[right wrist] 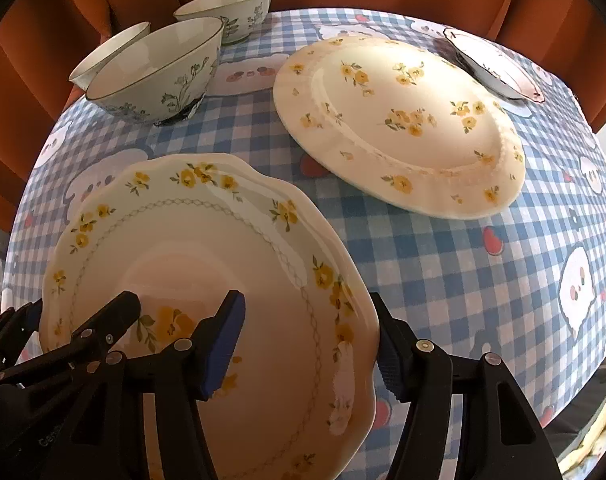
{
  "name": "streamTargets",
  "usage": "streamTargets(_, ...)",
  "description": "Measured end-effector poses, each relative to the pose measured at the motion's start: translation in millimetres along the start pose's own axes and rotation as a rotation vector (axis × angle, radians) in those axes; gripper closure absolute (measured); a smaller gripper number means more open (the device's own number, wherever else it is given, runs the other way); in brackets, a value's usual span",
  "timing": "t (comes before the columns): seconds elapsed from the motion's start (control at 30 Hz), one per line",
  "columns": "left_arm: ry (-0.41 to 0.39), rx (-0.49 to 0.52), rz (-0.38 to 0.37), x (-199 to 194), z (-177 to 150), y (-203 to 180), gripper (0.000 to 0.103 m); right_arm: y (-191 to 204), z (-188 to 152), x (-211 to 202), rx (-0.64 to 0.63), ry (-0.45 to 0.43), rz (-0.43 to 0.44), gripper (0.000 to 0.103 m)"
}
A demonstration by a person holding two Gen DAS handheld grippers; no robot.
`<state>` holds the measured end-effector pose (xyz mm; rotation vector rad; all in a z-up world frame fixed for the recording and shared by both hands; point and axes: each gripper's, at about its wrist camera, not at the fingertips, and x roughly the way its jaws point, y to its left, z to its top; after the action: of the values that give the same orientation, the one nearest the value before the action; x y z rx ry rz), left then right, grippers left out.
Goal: Organize plates and bowls
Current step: 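Reach the right gripper to the large yellow-flower plate and grasp its rim, then lift the plate with the right gripper and carry it toward the other yellow-flower plate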
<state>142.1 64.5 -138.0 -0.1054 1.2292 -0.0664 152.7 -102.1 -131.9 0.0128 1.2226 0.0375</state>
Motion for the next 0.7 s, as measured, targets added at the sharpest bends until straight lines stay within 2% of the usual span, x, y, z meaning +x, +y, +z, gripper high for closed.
streamTargets(0.37,-0.005,-0.04,0.031,-20,-17,-37,0.027,-28,-11,-18,-0.036,-0.006,0.04,0.038)
streamTargets(0.7,-0.046,-0.061,0.057,-38,-25,-105,0.027,-90,-14,-40,-0.072,-0.037,0.071,0.038)
